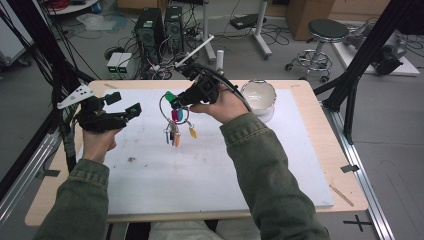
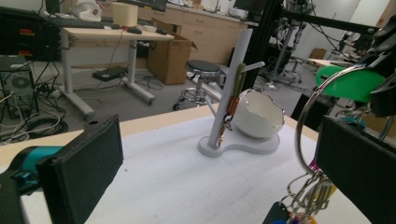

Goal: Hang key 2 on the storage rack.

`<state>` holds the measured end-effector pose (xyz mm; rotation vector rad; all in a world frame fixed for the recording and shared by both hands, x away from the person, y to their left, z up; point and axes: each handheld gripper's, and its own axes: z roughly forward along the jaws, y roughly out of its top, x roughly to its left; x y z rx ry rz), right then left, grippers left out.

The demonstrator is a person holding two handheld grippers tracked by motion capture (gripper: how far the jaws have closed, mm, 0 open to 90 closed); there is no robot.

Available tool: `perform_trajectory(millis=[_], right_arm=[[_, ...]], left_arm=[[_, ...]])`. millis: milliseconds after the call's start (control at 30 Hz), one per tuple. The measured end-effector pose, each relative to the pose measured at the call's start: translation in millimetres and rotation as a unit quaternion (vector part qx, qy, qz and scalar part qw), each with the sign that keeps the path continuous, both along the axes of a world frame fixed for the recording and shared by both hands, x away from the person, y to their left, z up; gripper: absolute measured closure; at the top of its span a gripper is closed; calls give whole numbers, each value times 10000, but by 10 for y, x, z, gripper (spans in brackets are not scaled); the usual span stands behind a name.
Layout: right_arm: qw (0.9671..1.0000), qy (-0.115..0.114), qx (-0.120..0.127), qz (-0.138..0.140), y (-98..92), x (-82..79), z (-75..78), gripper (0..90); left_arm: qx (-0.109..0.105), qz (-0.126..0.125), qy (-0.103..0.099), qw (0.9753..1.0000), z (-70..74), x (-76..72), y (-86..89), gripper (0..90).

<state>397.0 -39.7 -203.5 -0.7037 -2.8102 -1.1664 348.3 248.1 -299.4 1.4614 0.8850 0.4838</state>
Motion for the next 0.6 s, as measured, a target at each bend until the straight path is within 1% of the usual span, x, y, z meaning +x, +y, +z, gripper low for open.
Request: perform_trajectory(millis=[133,200,333,433,500,600], right_arm=[[10000,12,42,55,61,14,18,772],[10000,11,53,81,91,21,29,772],[9999,-2,86,148,148,34,56,771],[9998,-23,103,188,183,37,82,772],[9997,-20,121,210,191,41,101,772],[9996,-24,165,212,197,44,118,771]], left_arm=[[-7,-93,-31,10000,71,25,-32,18],[-64,-157,-34,9999,92,38,-54,17],[-81,-317,23,9995,103,78,-105,18],[-94,-456,108,9989,99,107,-139,19],[-193,-559,164,9981,94,125,-168,39],[-233,-629,168,9976,93,136,-202,44]])
